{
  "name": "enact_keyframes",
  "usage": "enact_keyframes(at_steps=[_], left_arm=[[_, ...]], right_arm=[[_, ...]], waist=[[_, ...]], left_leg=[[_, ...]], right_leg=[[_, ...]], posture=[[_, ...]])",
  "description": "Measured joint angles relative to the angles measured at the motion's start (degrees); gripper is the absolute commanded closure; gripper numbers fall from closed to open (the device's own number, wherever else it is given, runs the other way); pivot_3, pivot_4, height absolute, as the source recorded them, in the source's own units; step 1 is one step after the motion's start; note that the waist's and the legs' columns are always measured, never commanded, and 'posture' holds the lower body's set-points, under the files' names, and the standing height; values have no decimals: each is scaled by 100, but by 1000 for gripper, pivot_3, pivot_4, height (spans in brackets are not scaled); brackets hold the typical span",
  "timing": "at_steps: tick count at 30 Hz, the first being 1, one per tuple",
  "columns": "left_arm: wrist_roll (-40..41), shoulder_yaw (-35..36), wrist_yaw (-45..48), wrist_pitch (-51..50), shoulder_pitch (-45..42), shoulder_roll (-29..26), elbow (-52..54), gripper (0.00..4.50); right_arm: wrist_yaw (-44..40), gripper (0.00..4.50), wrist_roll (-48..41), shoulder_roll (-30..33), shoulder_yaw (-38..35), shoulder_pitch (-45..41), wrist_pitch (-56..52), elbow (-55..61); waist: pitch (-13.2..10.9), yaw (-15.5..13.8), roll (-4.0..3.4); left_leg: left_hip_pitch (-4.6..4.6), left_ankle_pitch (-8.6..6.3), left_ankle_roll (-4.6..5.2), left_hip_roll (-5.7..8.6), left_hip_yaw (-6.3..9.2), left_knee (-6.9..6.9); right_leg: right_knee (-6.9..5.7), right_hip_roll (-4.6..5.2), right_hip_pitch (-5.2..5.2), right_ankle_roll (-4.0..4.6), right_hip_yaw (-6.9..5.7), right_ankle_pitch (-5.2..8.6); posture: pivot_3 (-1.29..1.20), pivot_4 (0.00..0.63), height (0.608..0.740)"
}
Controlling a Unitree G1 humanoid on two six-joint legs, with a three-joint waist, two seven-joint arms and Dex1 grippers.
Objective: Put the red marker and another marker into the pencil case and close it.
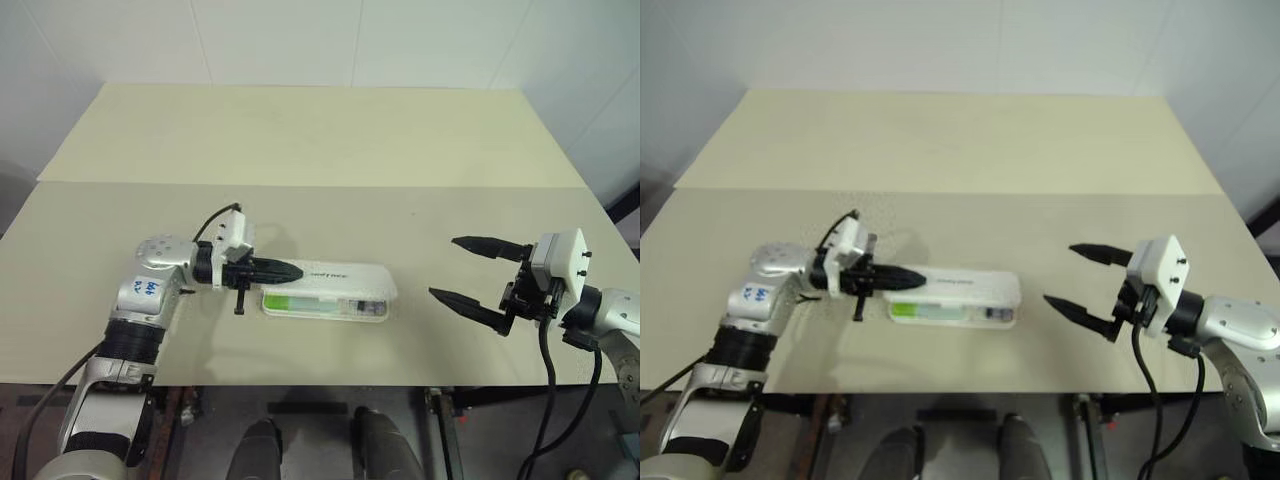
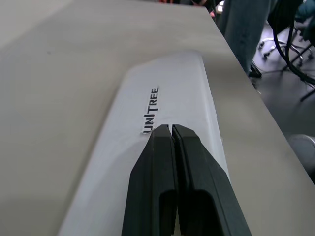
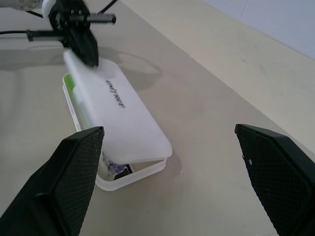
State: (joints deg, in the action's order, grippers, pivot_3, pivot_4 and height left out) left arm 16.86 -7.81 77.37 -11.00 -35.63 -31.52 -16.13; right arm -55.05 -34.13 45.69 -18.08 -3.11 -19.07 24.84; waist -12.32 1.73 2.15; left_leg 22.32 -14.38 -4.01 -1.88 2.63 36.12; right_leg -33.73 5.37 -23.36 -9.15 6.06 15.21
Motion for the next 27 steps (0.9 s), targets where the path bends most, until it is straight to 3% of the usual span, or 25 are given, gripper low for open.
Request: enact_keyframes(at_steps=[13,27], left_arm=[[-384,-353,-477,-178,-239,334,-245,4474],[-580,-896,-218,-555,-402,219,218,4474]], right_arm=[[336,0,14,-139,2,157,-1,245],[506,0,22,-260,80,162,4,316]], waist=[[6,-28,-6],[9,-11,-10]], left_leg=[[-12,4,6,2,1,13],[-27,3,8,1,4,3]], right_leg=[[7,2,22,11,0,6],[36,2,53,13,-1,6]], posture=[[0,150,740],[0,150,740]])
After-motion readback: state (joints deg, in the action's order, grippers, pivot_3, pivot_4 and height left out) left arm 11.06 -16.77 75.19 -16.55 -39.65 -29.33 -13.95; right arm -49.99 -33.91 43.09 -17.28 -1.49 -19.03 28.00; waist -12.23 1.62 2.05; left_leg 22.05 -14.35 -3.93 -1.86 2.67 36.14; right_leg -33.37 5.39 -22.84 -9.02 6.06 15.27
